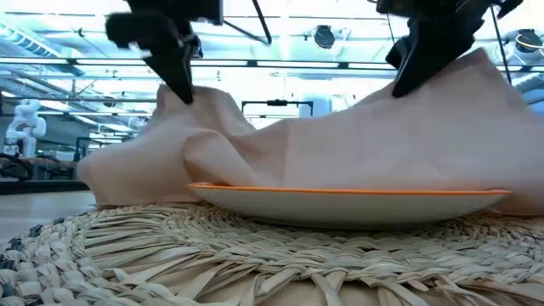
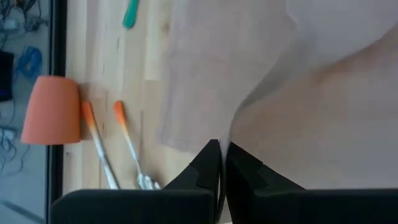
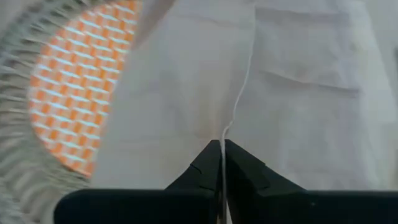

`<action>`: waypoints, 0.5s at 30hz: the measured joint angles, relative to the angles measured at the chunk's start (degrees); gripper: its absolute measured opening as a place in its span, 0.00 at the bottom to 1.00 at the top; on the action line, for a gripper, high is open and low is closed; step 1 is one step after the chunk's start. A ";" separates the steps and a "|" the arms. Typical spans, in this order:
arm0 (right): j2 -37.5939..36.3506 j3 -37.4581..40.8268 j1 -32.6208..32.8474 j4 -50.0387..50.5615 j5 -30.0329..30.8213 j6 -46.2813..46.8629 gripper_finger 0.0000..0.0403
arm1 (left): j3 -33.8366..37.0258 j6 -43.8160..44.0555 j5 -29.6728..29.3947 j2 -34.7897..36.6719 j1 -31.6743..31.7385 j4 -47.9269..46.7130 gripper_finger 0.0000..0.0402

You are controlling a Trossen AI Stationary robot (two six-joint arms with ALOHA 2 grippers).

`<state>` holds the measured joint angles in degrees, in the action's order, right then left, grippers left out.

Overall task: Set table place
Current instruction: Fold the napkin

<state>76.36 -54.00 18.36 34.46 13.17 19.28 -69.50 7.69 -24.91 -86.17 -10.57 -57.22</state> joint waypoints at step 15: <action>0.00 0.00 -14.68 3.82 -1.83 -12.36 0.00 | 4.05 -8.00 4.41 0.00 10.47 5.53 0.00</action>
<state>76.36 -54.00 3.68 38.28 11.34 6.92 -65.45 -0.31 -20.50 -86.17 -0.10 -51.69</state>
